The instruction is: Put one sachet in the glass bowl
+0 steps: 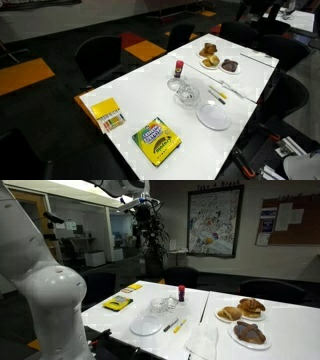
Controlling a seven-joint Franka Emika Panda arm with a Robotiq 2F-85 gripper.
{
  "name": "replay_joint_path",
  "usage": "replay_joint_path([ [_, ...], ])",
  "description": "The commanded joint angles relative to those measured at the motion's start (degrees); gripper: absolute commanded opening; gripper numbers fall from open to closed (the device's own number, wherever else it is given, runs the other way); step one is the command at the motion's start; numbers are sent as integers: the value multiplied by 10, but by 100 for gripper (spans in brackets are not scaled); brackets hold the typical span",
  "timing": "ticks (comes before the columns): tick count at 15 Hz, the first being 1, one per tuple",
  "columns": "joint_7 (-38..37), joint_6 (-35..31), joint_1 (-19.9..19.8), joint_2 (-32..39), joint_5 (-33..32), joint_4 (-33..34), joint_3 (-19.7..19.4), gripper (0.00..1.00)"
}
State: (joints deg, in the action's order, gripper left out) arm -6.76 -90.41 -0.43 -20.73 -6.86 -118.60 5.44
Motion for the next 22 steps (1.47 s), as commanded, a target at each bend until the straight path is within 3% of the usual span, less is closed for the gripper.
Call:
replay_joint_path([
  [1,-2,1,7,1,-2,1,-6,100],
  [7,103,-41,-4,-8,-7,-34,-62,100],
  [16,483,-89,-14,26,6,-65,-218,100],
  [19,608,-100,-17,87,53,-30,-252,100],
  [22,722,-91,-28,169,94,16,-263,100],
])
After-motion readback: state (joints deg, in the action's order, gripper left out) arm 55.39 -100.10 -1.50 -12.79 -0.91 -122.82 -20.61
